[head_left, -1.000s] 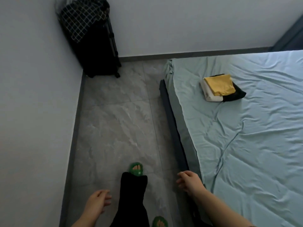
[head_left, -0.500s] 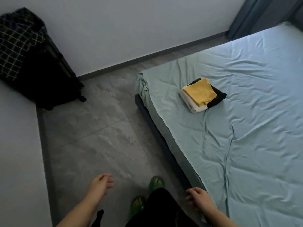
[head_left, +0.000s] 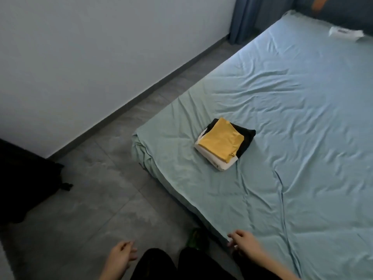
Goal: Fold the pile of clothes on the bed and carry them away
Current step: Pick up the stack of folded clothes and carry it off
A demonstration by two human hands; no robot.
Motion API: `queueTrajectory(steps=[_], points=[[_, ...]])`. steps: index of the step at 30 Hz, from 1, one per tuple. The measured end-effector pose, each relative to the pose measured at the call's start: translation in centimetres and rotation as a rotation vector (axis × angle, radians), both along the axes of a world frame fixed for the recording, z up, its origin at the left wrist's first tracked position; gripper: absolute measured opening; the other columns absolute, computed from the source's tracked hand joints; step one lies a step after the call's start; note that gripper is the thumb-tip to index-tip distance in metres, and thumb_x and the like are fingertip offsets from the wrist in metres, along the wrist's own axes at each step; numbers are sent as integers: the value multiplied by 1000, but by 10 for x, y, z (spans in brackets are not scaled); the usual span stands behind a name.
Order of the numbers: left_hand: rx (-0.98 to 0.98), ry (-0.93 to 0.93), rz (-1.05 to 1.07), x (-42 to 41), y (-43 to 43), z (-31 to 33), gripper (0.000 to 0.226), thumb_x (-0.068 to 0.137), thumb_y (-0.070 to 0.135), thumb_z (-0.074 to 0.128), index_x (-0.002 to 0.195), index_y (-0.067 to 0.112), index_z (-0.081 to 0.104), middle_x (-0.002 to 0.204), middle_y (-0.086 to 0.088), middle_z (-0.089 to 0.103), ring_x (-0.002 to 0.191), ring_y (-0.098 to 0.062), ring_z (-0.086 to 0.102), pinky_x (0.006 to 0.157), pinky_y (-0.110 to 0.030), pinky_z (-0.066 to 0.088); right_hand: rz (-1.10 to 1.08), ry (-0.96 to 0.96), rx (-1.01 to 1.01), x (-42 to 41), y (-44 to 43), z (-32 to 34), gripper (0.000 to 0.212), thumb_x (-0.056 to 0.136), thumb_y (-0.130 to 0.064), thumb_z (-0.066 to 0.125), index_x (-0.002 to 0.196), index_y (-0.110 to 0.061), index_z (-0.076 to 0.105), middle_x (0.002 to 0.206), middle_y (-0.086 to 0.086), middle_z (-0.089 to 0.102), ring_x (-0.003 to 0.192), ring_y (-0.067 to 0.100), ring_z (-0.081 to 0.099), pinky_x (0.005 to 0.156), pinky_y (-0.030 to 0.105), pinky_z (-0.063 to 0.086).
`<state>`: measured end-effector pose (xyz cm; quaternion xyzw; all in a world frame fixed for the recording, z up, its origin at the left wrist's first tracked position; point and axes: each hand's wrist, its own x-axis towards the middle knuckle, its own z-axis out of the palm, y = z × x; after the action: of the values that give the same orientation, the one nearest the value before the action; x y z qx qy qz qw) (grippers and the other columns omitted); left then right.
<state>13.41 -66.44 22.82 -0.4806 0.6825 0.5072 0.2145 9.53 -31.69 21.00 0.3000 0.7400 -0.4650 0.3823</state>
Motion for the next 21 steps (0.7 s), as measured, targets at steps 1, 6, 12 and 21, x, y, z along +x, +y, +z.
queueTrajectory(steps=[1,6,12,21], points=[[-10,-9,-42,-19,-1,1,25,99,5,46,114,-12,56,81,-16,59,62,-22,51,56,-25,28,-37,3,-10,-15,-4,4,20,96,-3,46,80,-1,58,65,12,59,46,16,49,38,18,35],[-9,-12,-308,-121,-3,0,23,100,7,44,110,-7,59,93,-21,63,65,-24,54,55,-27,34,-276,36,-39,-69,-15,11,17,98,-9,44,89,-6,58,71,11,60,51,18,50,47,23,34],[15,-20,-652,-240,17,-28,18,99,10,48,101,0,63,92,-19,65,69,-21,58,50,-21,43,-583,-43,5,-80,-26,0,16,98,-5,43,96,1,58,68,12,59,47,18,49,38,18,35],[142,-65,-1013,-367,77,-57,19,99,2,41,92,3,59,74,-9,57,58,-17,49,44,-13,37,-1005,-163,67,-84,-61,-4,18,98,-10,46,93,-4,62,76,15,65,56,21,53,47,23,34]])
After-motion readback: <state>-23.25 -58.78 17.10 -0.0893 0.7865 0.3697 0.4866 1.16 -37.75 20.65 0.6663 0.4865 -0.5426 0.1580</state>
